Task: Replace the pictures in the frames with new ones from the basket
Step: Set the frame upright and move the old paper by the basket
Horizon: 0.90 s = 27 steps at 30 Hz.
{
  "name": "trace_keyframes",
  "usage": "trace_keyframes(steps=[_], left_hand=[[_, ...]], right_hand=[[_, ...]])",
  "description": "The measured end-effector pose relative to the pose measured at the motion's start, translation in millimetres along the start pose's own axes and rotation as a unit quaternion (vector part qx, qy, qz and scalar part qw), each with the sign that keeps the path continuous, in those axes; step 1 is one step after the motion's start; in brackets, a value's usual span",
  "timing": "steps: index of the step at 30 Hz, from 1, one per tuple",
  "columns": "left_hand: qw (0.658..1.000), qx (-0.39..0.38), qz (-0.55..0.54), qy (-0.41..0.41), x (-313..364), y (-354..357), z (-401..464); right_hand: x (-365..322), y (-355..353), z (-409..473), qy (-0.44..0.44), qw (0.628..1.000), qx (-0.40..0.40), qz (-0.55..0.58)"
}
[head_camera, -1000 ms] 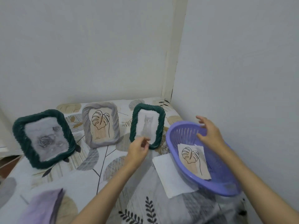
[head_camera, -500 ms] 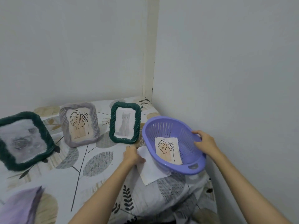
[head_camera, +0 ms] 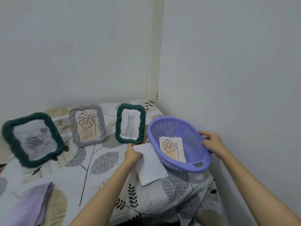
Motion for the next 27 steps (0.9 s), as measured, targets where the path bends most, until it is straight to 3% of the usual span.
trace_keyframes(steps=[9,12,14,17,20,23,27], left_hand=[[0.986,0.138,-0.091,-0.007,-1.6,-83.2,0.6],[0.974,0.165,-0.152,0.037,15.1,-94.4,-2.6],[0.966,0.165,-0.186,0.071,30.0,-95.9,-7.5],[0.963,0.130,-0.219,0.090,49.8,-89.8,-19.5],[0.950,0.058,-0.296,0.081,61.5,-79.4,-38.4],[0.949,0.031,-0.301,0.083,59.7,-79.9,-50.2],[0.960,-0.029,-0.268,0.075,52.4,-86.2,-60.5]], right_hand=[[-0.3,7.9,-10.8,-0.025,0.999,0.012,-0.032],[-9.8,9.7,-14.4,-0.024,0.992,-0.020,-0.121],[-31.1,19.2,-27.7,-0.073,0.982,0.014,-0.173],[-84.3,55.3,-83.4,-0.287,0.953,0.016,-0.100],[-117.8,108.6,-133.8,-0.412,0.892,-0.045,-0.182],[-123.8,146.7,-145.0,-0.389,0.892,-0.020,-0.228],[-119.5,164.2,-145.4,-0.354,0.925,0.015,-0.136]])
Point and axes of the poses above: each hand's wrist, its own z-axis towards the middle knuckle, its own y-axis out of the palm, x = y × z, the point moved 1 cm from there along z, towards the middle knuckle, and after that the axes turned 3 degrees about -x, right-handed, at the moved point
